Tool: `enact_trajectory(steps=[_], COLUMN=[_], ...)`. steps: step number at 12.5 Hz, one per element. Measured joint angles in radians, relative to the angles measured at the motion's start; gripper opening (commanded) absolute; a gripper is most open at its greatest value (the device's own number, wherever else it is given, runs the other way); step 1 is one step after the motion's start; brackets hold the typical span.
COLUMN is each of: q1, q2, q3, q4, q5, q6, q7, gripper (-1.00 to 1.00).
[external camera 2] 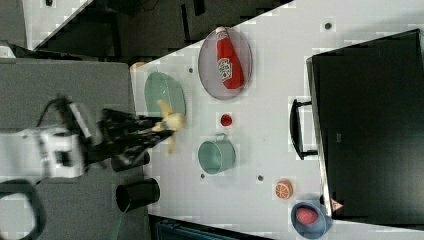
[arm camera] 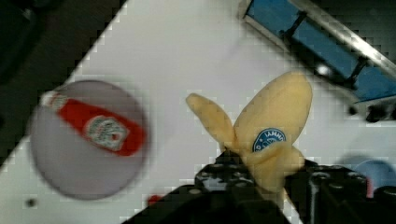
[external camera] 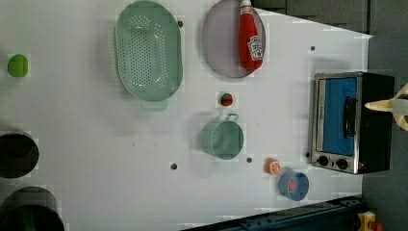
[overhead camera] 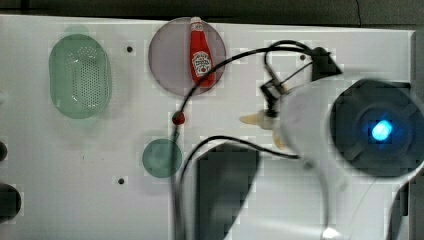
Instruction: Pick banana from table and place on oven.
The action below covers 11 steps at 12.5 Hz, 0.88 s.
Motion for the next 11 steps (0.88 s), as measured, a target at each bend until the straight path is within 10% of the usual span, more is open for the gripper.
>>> enact_trajectory(steps=[11], q1=[-0.096], q2=[0.318], q3=[-0.449], q4=[0.049], q5=[0.173], q6=[0.208], q7=[-0.547], gripper=[-0.48])
